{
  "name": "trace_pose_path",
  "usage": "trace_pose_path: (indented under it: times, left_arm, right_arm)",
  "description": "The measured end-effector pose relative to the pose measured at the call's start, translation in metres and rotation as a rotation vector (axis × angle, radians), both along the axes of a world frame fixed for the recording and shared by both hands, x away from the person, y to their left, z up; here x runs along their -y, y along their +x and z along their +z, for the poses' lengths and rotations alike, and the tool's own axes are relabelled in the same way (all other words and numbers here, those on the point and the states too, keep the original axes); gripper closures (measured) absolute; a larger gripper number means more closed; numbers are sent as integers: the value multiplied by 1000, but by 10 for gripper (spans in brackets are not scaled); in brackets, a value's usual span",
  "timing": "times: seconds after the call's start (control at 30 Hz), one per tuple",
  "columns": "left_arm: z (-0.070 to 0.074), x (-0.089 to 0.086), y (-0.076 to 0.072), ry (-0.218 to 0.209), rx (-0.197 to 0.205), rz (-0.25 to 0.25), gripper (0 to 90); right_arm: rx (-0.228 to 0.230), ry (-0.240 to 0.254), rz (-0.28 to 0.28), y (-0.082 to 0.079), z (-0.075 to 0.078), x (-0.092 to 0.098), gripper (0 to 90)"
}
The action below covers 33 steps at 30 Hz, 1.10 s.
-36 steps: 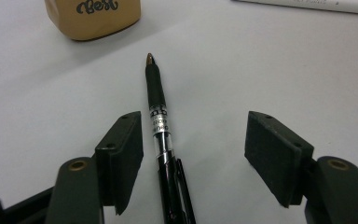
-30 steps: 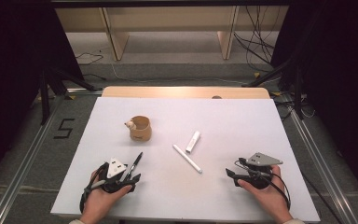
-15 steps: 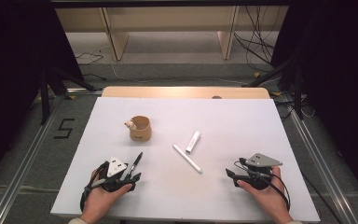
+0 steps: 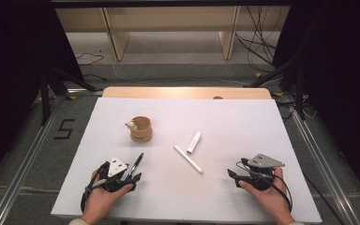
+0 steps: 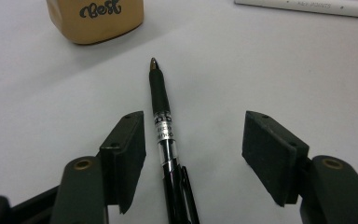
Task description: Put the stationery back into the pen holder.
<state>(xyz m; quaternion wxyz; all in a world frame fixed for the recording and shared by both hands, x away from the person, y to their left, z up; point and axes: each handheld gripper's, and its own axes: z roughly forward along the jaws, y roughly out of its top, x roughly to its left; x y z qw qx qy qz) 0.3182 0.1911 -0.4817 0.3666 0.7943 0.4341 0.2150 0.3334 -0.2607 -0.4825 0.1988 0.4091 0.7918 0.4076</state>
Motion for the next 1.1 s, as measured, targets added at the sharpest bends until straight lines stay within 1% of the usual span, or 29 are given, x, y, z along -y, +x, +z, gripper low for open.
trace_pose_path:
  times: [0.07,0.13,0.2,0.23,0.33,0.5,0.73,0.9,1.1]
  left_arm:
    - [0,0,0,6,0,-3,401]
    - [1,-1,-1,9,-8,1,414]
    - [2,-1,-1,3,1,15,426]
    - [2,-1,-1,8,4,15,438]
    - [2,-3,-2,14,-13,26,472]
    - [2,-4,-1,18,-22,43,520]
    - [0,-4,4,28,-57,56,595]
    - [-4,-2,9,39,-87,60,623]
    - [-7,-1,14,55,-105,60,637]
  right_arm:
    - [-1,1,0,0,0,0,296]
    - [3,2,-2,0,1,1,297]
    - [4,1,4,0,1,0,297]
    - [3,1,5,0,0,0,297]
    - [3,2,9,0,0,1,297]
    - [7,0,15,0,0,0,297]
    - [12,-5,21,0,1,-3,296]
    - [11,-5,21,0,1,-4,296]
    - [13,-5,23,0,1,-4,296]
